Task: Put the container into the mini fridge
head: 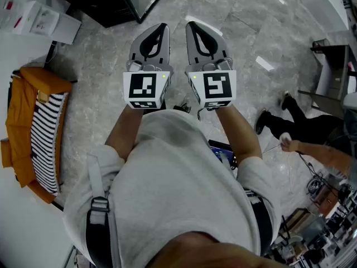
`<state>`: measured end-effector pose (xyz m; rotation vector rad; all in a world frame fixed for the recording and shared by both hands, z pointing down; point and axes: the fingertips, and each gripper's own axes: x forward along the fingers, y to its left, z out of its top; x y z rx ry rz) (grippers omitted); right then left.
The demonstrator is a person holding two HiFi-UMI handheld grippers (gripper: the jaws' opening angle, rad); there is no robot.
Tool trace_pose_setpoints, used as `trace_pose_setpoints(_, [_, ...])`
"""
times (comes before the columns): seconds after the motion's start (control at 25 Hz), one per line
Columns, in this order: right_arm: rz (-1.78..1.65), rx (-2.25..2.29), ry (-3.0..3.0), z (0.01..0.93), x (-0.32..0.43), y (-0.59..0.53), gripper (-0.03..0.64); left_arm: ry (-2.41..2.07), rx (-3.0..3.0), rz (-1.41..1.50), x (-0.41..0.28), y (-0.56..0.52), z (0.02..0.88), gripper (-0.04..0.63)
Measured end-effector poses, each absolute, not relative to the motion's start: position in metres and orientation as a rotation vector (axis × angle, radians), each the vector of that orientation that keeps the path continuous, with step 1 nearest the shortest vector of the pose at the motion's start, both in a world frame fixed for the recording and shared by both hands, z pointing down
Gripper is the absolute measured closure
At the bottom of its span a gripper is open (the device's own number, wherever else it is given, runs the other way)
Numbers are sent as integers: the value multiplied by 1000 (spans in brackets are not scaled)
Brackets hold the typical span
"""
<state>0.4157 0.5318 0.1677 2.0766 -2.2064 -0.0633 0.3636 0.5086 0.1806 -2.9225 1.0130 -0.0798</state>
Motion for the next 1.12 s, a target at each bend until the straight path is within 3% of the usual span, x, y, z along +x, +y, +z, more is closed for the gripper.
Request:
trace_pose_setpoints(0.8, [83, 1771, -2193, 241, 364, 427, 577, 1096, -3059, -211, 318, 406, 244, 584])
trace_pose_setpoints(1.12, [89, 1669, -2207, 255, 310, 344, 577, 1070, -3058, -265, 266, 330, 252, 584])
